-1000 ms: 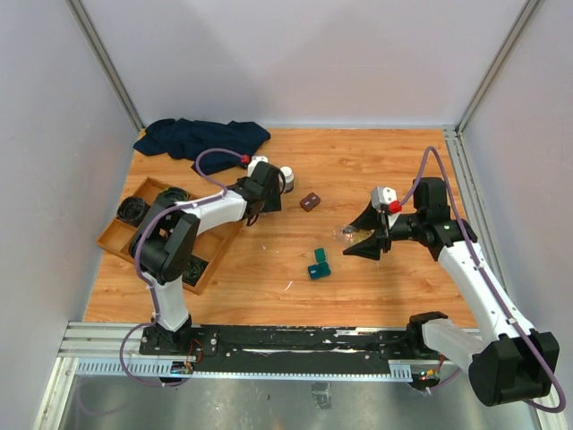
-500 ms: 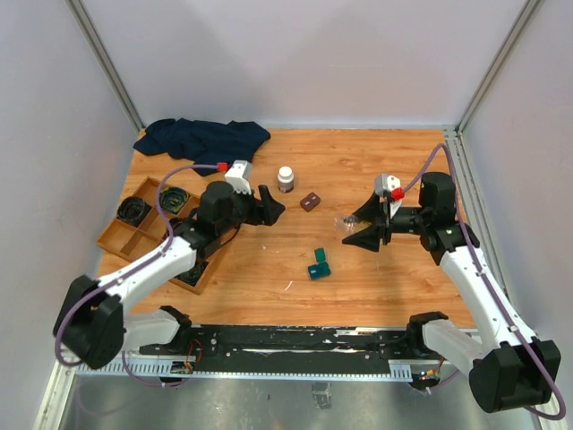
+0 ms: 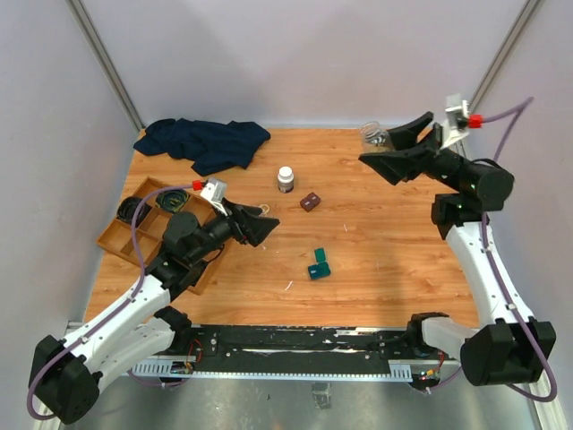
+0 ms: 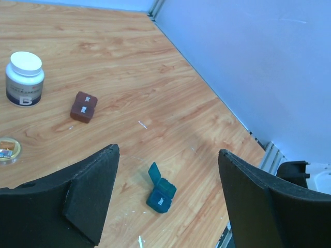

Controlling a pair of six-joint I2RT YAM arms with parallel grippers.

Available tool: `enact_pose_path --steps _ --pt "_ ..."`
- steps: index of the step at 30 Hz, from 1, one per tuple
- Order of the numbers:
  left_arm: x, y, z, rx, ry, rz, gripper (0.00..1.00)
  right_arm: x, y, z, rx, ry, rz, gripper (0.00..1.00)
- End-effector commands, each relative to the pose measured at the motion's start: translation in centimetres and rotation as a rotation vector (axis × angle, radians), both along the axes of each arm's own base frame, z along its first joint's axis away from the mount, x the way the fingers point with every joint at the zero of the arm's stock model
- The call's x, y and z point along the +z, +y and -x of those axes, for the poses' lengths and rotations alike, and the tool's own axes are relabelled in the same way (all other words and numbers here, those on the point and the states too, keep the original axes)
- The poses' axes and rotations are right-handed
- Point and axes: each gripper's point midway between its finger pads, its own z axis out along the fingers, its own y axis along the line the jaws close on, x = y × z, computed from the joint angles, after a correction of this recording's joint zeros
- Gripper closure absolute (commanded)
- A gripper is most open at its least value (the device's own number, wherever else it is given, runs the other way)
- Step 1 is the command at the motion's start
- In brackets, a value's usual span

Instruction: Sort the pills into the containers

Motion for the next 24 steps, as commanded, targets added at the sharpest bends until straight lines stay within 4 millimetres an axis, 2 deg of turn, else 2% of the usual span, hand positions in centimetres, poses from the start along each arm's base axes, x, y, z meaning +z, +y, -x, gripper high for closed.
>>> enact_pose_path --steps 1,3,4,5,6,7,8,9,11,12,13,14,15,16,18,19,21,23,24 --pt "1.2 -0.2 1.1 -0.047 -0.038 0.052 0.19 9.2 -3.7 5.7 -0.083 -0.358 -0.173 0.99" --pt "1.1 -0.4 1.2 -0.058 -0.029 0.059 0.18 11.2 -7.2 2.2 -0.213 -0.259 -0.292 0.99" --pt "1.1 -0.5 1.3 -0.069 -0.026 0.061 0.19 11.5 -7.5 2.2 -0.208 -0.244 -0.319 0.99" --pt "1.1 -0.7 1.5 -0.083 -0.025 0.061 0.19 11.8 -5.9 5.1 -0.105 -0.314 -0.288 0.99" --pt "1.0 -0.8 1.7 -0.096 -0.024 0.057 0.18 11.5 -3.5 8.8 0.034 -0.402 -0.223 0.99" --pt "0.9 -0.9 1.8 -0.102 -0.024 0.056 0.18 10.9 -1.8 11.4 0.103 -0.488 -0.147 0.99" --pt "0.8 -0.8 1.8 -0.101 -0.024 0.055 0.18 10.9 -1.6 12.1 0.083 -0.539 -0.129 0.99" --pt "0.7 -0.8 1.7 -0.098 -0.024 0.053 0.18 11.8 -2.6 10.3 0.005 -0.5 -0.164 0.99" --pt "0.6 -1.0 1.5 -0.099 -0.02 0.052 0.19 13.0 -8.6 2.8 -0.272 -0.292 -0.297 1.0" --pt "0.8 -1.1 1.5 -0.109 -0.019 0.052 0.19 12.8 -11.5 0.2 -0.354 -0.185 -0.367 0.99" --pt "1.0 -1.3 1.6 -0.122 -0.021 0.053 0.18 13.0 -11.4 0.7 -0.324 -0.208 -0.386 0.99" --pt "1.1 -1.5 1.7 -0.136 -0.022 0.051 0.19 13.2 -9.5 3.1 -0.227 -0.305 -0.352 0.99" --pt "1.2 -1.5 1.8 -0.14 -0.025 0.05 0.18 12.9 -7.7 4.8 -0.147 -0.356 -0.315 0.99" --pt "1.3 -1.5 1.7 -0.138 -0.03 0.048 0.18 12.2 -7.0 4.8 -0.134 -0.349 -0.288 0.99" --pt "1.3 -1.4 1.6 -0.129 -0.038 0.043 0.18 10.8 -8.5 1.8 -0.277 -0.279 -0.311 1.0" --pt "1.4 -1.4 1.6 -0.133 -0.043 0.042 0.18 10.2 -8.9 1.1 -0.284 -0.27 -0.308 0.99" --pt "1.5 -1.5 1.9 -0.147 -0.053 0.035 0.18 8.4 -7.3 2.2 -0.177 -0.294 -0.263 0.99" --pt "1.4 -1.5 2.0 -0.156 -0.065 0.013 0.18 4.5 -5.4 2.0 -0.146 -0.3 -0.115 0.99" --pt "1.2 -1.3 2.1 -0.154 -0.074 -0.007 0.18 1.7 -4.6 2.1 -0.125 -0.318 -0.008 0.99"
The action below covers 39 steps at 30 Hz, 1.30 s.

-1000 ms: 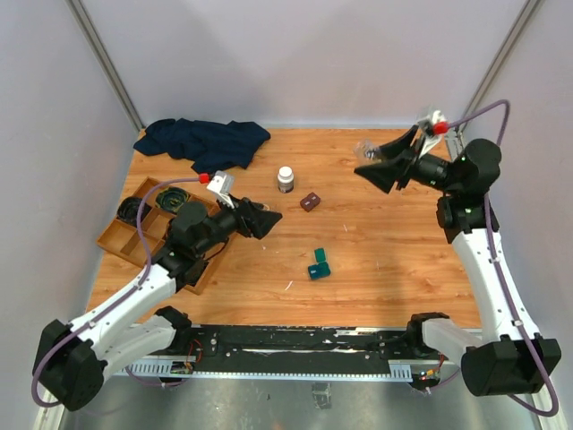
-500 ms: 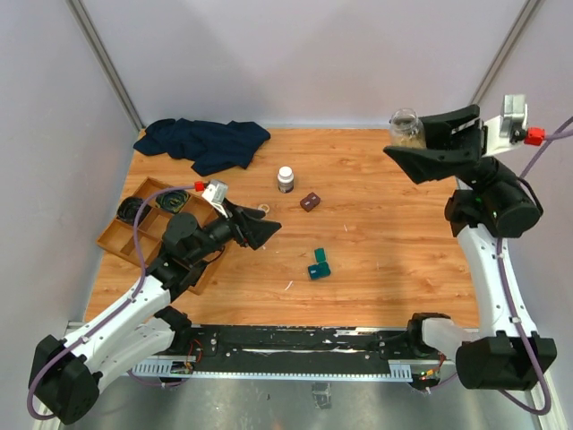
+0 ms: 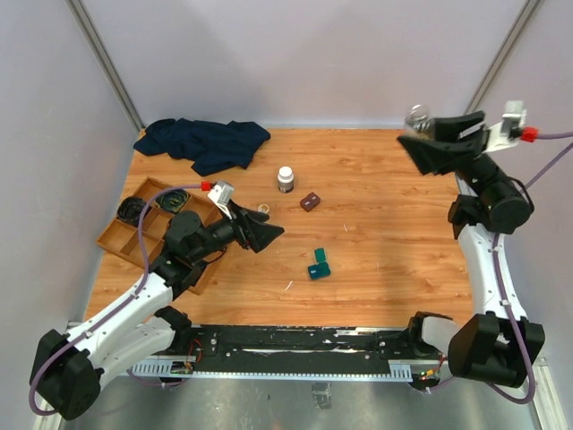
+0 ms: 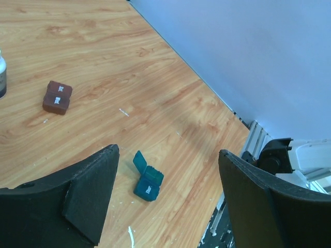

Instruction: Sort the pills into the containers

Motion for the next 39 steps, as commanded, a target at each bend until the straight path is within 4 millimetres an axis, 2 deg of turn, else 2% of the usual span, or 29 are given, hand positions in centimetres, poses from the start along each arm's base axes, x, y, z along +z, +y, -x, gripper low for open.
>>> enact_pose_path --steps 1,4,7,10,12,15,20,22,26,30,39 --pt "1.7 0.2 0.4 -0.024 -0.093 -0.026 0.18 -8.8 3.7 2.0 0.055 -0.129 0.362 0.99" --pt "1.1 0.6 0.6 -0.009 -0.089 -0.025 0.18 -17.4 5.4 2.4 0.162 -0.066 0.52 0.99" --pt "1.1 0.7 1.5 -0.021 -0.102 0.035 0.15 -24.3 7.0 4.8 0.311 -0.062 0.625 0.99" --pt "1.3 1.4 2.0 0.006 -0.105 0.09 0.04 -29.0 7.4 5.4 0.39 -0.028 0.666 0.99" --pt "1.5 1.9 2.1 0.035 -0.097 0.109 0.01 -31.2 7.3 5.1 0.393 0.008 0.689 0.99" --pt "2.4 2.8 2.1 0.082 -0.111 0.1 0.01 -34.8 7.4 6.1 0.399 -0.05 0.914 0.99" --pt "2.0 4.4 1.5 0.157 -0.129 -0.047 0.01 -38.2 7.4 8.0 0.582 -0.019 0.963 0.99" --pt "1.8 4.9 1.4 0.178 -0.14 -0.087 0.01 -39.0 7.4 8.3 0.603 -0.035 0.965 0.99" --pt "1.5 5.4 1.2 0.197 -0.177 -0.127 0.01 -39.8 7.5 7.7 0.591 -0.039 1.003 0.99" --pt "1.3 5.1 1.2 0.182 -0.173 -0.119 0.01 -42.3 7.5 6.3 0.517 -0.005 1.153 1.0" --pt "1.4 5.2 1.6 0.179 -0.181 -0.092 0.01 -43.3 7.7 5.9 0.525 -0.004 1.203 0.99"
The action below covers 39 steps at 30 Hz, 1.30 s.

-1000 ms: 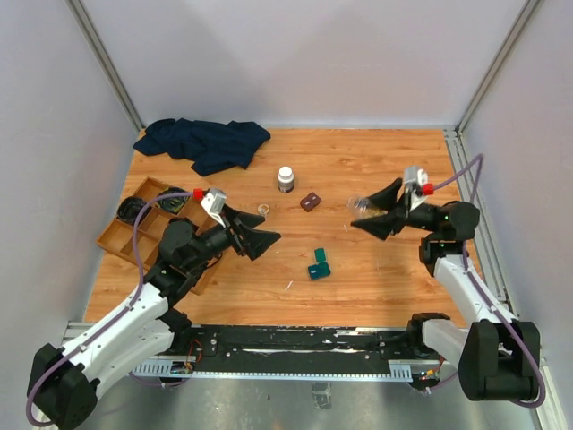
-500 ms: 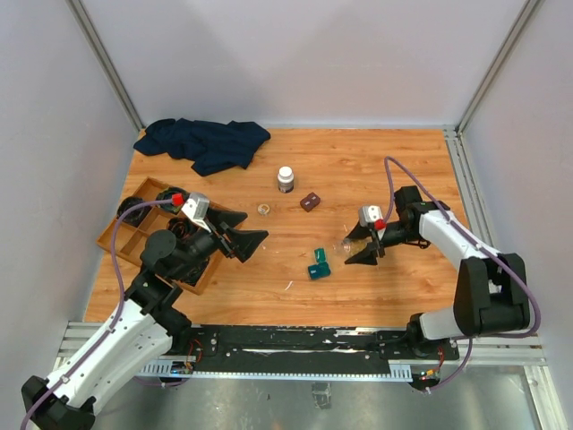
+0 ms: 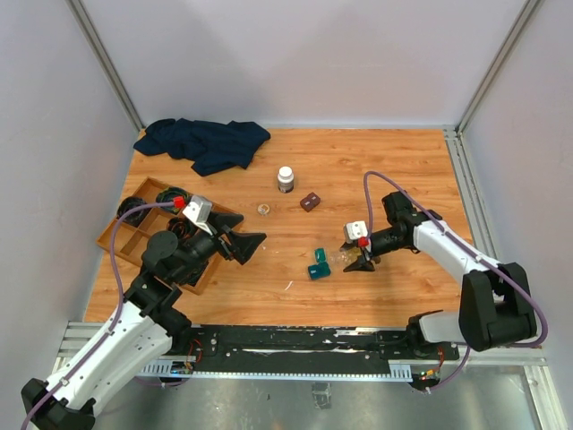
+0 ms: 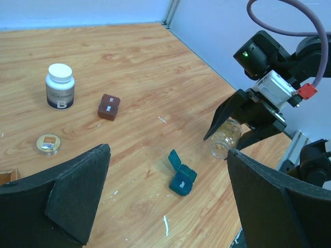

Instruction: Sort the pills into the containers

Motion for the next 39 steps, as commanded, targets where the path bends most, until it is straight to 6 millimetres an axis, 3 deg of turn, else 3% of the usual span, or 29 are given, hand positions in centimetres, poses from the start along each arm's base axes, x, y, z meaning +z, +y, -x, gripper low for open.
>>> enact_pose_path --steps 1,18,39 --pt "0.3 0.3 0.1 0.005 -0.032 0.007 0.01 -0.5 0.1 -0.5 -0.002 -0.012 0.043 0.99" --pt "-0.3 0.1 0.4 -0.008 -0.022 0.039 0.01 -3.4 0.0 -0.6 0.013 -0.004 0.206 0.99" --pt "-0.4 0.6 0.0 0.033 -0.011 0.029 0.01 -4.8 0.6 -1.1 0.007 0.003 0.308 0.99"
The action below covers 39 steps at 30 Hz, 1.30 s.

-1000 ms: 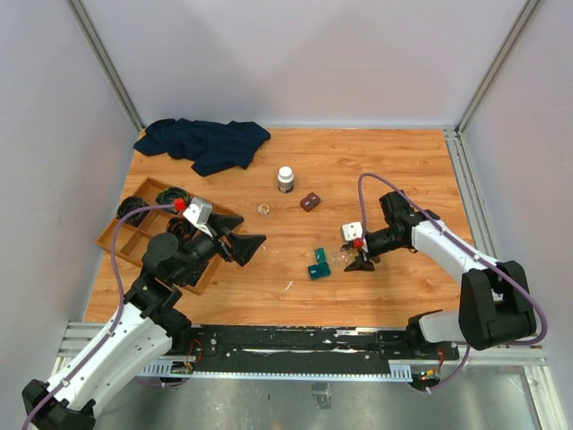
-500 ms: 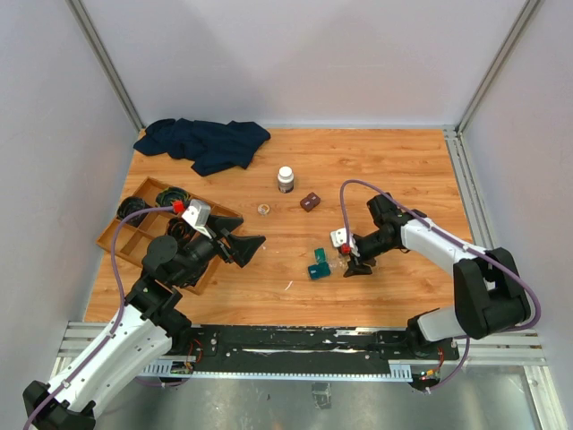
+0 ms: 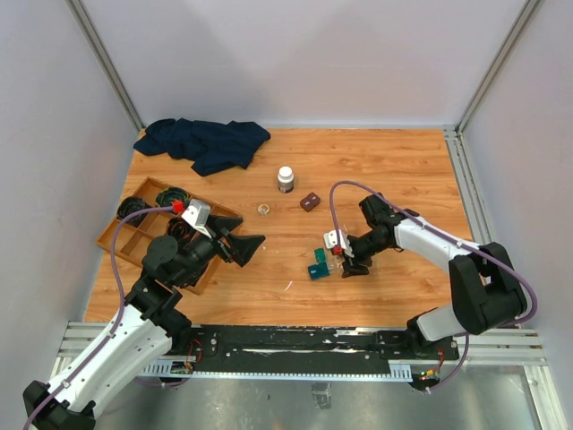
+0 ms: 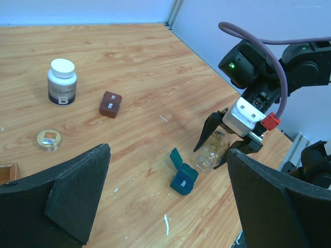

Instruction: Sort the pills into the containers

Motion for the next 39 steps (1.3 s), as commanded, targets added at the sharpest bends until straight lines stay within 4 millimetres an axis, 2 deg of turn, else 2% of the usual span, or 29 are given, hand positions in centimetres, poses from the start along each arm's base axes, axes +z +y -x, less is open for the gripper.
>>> enact_pose_path --steps 1,39 --pt "0.56 0.24 -0.15 0.014 -0.015 0.01 0.01 0.34 0.72 -0.74 0.0 -0.018 0.023 0.99" --pt "0.5 0.32 -0.15 0.018 -0.013 0.008 0.01 0.35 0.87 -1.05 -0.027 -0.066 0.141 0.99"
